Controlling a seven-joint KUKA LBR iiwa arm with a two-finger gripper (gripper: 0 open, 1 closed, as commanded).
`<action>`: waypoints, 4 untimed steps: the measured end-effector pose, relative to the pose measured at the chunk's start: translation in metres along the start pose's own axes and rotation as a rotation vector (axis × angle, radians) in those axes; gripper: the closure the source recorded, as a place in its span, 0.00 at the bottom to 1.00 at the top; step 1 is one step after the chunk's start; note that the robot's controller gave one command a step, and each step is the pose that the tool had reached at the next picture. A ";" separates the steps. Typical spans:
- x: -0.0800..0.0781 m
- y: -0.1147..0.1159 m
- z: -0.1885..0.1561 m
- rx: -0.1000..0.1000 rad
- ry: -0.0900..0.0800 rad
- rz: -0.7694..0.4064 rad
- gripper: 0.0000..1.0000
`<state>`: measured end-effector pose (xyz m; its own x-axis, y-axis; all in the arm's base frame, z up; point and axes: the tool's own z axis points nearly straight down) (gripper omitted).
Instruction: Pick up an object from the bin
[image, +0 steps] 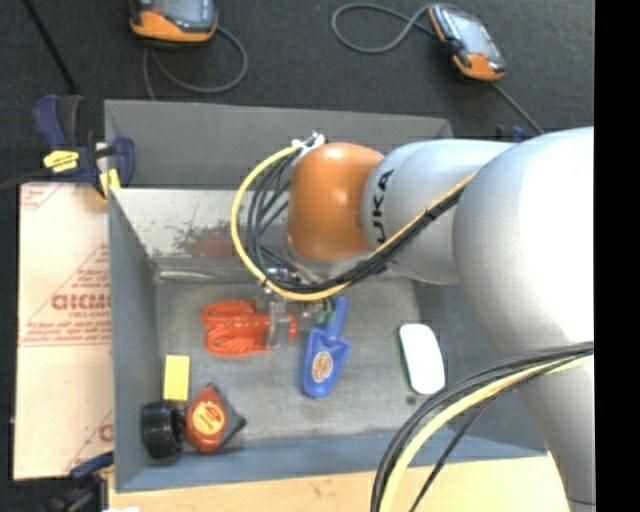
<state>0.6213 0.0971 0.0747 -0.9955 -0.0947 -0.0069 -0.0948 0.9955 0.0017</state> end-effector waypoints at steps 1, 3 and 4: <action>0.000 0.000 0.000 0.000 0.000 0.001 1.00; -0.011 0.005 -0.044 0.000 0.000 0.003 0.00; -0.012 0.006 -0.041 0.000 0.001 0.004 0.00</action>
Offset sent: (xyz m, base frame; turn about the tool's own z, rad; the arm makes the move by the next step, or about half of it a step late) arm -0.0305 0.0003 0.1291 -0.0216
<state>0.6327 0.1040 0.1158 -0.9959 -0.0903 -0.0057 -0.0903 0.9959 0.0021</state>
